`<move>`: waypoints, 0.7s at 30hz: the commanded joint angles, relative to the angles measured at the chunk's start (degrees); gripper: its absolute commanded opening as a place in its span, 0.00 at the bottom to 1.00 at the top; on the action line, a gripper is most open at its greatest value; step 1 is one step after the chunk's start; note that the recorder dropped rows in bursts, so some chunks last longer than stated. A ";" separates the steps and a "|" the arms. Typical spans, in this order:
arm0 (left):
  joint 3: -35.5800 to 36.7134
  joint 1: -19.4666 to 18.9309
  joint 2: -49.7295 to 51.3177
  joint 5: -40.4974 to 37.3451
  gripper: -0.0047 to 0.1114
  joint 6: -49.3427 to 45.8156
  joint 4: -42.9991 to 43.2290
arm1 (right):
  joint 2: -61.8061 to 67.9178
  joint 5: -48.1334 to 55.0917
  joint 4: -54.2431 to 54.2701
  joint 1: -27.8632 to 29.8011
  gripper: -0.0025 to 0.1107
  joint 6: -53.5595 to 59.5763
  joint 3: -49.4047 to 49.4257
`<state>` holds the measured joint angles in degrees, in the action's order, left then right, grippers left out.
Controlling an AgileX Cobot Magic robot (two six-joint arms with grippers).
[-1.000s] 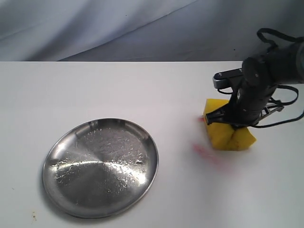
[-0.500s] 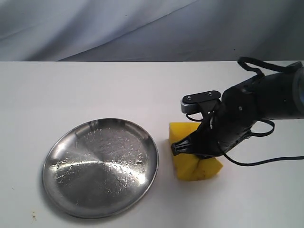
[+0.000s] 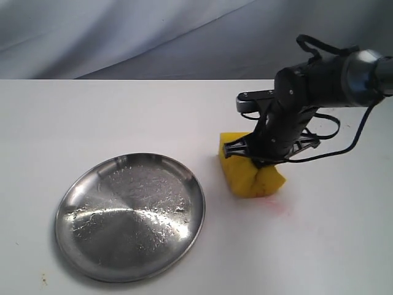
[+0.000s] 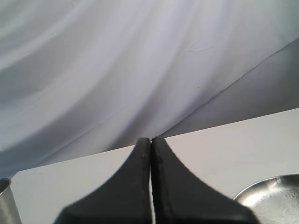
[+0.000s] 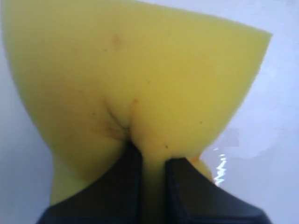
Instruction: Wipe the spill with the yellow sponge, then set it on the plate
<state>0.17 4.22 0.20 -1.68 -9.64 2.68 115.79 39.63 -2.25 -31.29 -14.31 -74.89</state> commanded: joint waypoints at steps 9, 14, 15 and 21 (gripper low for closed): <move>-0.17 -0.25 -0.20 0.42 0.04 0.52 -0.25 | -2.63 6.64 -8.21 10.63 0.02 1.42 7.13; -0.17 -0.25 -0.20 0.42 0.04 0.52 -0.25 | -8.61 -3.20 3.20 9.19 0.02 5.58 16.85; -0.17 -0.25 -0.20 0.42 0.04 0.52 -0.25 | -9.77 -5.56 5.92 8.23 0.02 7.14 18.82; -0.17 -0.25 -0.20 0.42 0.04 0.52 -0.25 | -10.24 -7.70 9.17 -0.30 0.02 8.75 22.07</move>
<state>0.17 4.22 0.20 -1.68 -9.64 2.68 104.48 30.73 4.18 -27.37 -6.77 -54.25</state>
